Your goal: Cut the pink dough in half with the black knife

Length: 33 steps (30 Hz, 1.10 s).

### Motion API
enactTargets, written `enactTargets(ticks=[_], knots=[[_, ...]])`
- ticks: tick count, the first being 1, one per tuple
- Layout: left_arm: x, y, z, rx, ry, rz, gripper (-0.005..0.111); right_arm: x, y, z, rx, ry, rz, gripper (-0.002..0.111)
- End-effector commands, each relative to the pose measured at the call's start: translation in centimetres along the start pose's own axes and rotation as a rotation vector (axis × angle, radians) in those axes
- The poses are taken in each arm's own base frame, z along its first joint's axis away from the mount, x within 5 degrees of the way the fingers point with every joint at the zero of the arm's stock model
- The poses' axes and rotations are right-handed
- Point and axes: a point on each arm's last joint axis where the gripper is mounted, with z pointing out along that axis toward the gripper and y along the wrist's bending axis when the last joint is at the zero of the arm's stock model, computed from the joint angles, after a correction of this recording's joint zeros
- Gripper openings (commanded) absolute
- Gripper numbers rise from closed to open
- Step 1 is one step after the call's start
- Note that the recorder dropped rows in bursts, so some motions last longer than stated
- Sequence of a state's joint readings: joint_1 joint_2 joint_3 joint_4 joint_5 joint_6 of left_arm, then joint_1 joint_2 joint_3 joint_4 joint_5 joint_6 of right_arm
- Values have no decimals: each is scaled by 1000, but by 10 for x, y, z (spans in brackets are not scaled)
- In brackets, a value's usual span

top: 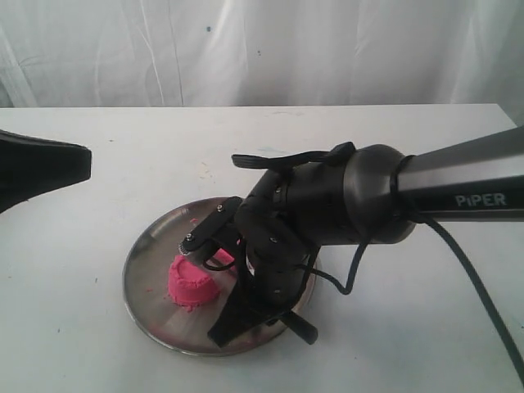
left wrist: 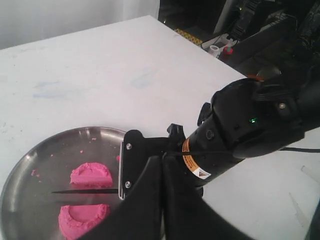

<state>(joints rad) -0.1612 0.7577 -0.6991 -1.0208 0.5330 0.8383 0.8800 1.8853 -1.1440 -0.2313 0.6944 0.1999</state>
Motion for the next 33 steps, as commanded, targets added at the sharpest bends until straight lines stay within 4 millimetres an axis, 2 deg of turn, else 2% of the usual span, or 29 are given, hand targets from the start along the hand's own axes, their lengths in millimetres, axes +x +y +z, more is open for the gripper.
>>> enactTargets(ticks=[1,6,14,21,28,33], knots=[[0,-13,-14,33,-39,10,0,-2,1,-4,-22,-19,4,0],[9,-20,-24,27,-9,31,0,0,4,-4,-58,-3,4,0],[33,-16,-21,-5,32,-7,0,2,11,-5,-132,22,-20,0],[35,-16,-21,-8,32,-28,0,4,13,-5,-159,35,-29,0],[36,-17,-21,6,41,-31,0,-7,10,-5,-128,-75,-8,0],[37,-18,-21,23,51,-36,0,-11,-4,-4,-113,-106,24,0]])
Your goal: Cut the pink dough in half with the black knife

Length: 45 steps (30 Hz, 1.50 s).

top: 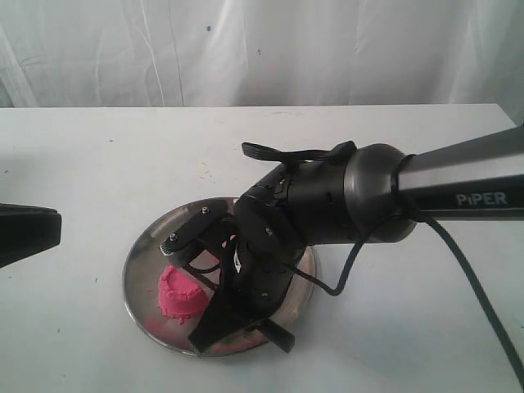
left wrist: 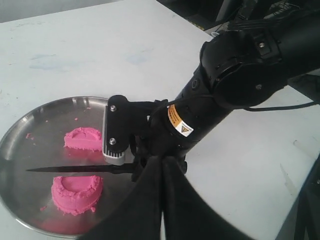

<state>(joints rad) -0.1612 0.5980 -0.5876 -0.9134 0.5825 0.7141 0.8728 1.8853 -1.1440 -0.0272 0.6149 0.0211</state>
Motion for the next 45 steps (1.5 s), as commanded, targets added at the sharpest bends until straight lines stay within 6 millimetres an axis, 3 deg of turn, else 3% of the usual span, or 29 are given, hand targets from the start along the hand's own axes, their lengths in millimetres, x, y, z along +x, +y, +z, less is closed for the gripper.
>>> enactTargets(ticks=[1,7,16,27,29,33,35,39,45], knots=[[2,-4,-1,28,0,-18,0,-5,-17,-4,21,-44,39,0],[2,-4,-1,29,-1,-20,0,-4,-26,-4,3,-39,82,0],[0,-6,-1,52,-15,-45,0,-3,-21,15,-61,-10,133,0],[1,-7,-1,62,-7,-45,0,-7,-21,17,-59,-54,142,0],[1,-6,-1,60,-8,-45,0,-7,-21,19,-59,-55,143,2],[0,-7,-1,62,-13,-50,0,-6,-21,21,-58,-46,141,21],[1,-7,-1,63,-11,-50,0,-6,-21,21,-58,-46,141,25],[0,-8,-1,78,-15,-61,0,-7,-21,18,-58,-54,141,26],[-1,-12,-5,99,-35,-67,0,-12,-21,-7,-57,-114,138,28]])
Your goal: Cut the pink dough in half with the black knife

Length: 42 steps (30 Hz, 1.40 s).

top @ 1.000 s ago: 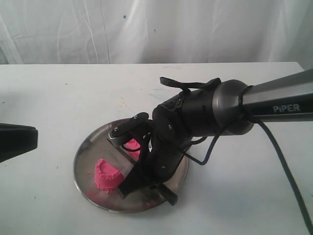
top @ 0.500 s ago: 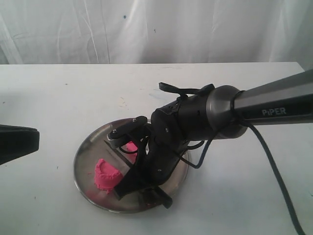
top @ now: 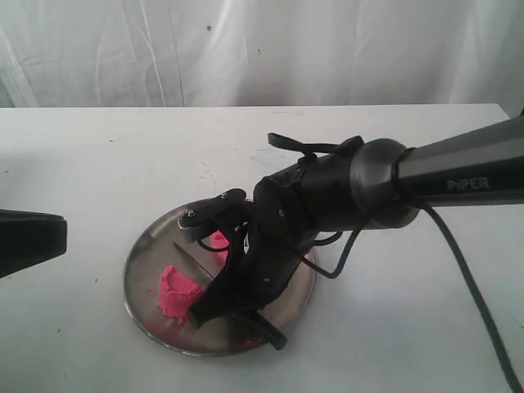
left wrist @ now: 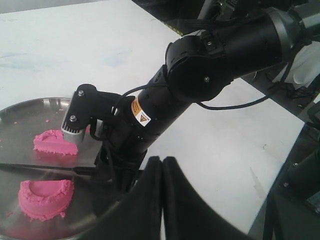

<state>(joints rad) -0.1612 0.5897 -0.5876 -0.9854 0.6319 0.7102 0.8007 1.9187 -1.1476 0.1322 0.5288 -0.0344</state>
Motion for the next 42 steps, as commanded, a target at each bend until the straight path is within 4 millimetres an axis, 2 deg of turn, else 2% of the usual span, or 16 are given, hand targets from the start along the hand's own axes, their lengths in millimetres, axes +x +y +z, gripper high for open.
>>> enactTargets(ticks=[1,12,17,22,26,32,38,42], knots=[[0,-6,-3,32,-28,-19,0,-7,0,-22,-2,-55,-7,28],[-2,-15,-13,57,-95,-14,0,-5,1,-35,1,-65,2,27],[-2,-17,-16,58,-106,-4,0,-5,-1,-55,28,-190,16,27],[-2,-17,-16,57,-105,-3,0,-1,-2,-84,37,-327,9,27],[-1,-18,-16,60,-100,-1,0,13,0,-108,7,-494,57,26],[-1,-18,-16,59,-101,4,0,44,2,-152,-90,-826,155,0],[-1,-17,-16,57,-103,5,0,72,2,-183,-118,-969,148,0],[-1,-17,-16,57,-103,5,0,83,2,-199,-126,-985,154,0]])
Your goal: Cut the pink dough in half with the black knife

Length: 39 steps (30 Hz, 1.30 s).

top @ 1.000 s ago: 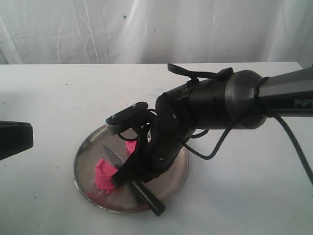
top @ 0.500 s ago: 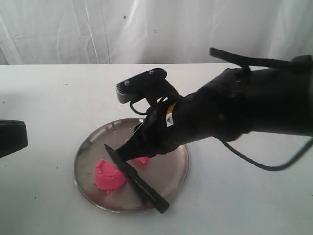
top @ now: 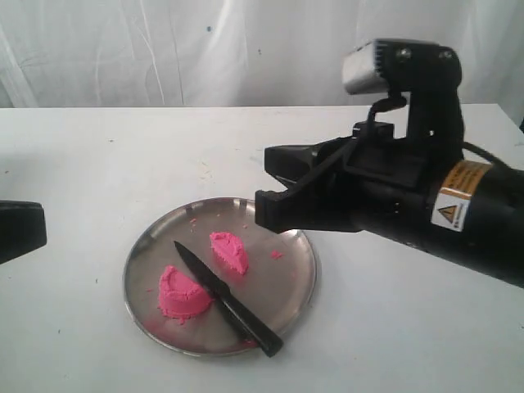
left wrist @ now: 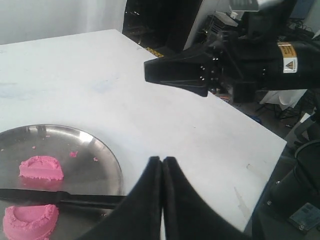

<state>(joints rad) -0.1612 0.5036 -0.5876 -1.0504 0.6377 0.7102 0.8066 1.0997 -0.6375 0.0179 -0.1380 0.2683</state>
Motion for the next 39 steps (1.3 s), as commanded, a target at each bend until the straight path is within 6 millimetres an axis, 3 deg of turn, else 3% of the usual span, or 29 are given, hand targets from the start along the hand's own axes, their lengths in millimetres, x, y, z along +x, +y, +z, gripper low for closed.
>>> enactTargets(ticks=[1,8,12,24,28,31,39], knots=[[1,-2,-1,18,-5,-8,0,-3,1,-17,0,10,29,0],[1,-2,-1,18,-5,-8,0,3,-1,-23,26,96,27,0],[1,-2,-1,18,-5,-8,0,3,-1,-23,19,91,-145,0],[-1,0,-1,-6,-24,-6,0,8,-1,-29,25,162,-190,0],[-1,0,-1,-11,-28,-7,0,16,-6,-53,39,152,-186,0],[-1,0,-1,-11,-28,-7,0,23,-14,-80,53,50,-176,0],[-1,1,-1,-17,-33,-7,0,80,-43,-132,180,-152,-153,0]])
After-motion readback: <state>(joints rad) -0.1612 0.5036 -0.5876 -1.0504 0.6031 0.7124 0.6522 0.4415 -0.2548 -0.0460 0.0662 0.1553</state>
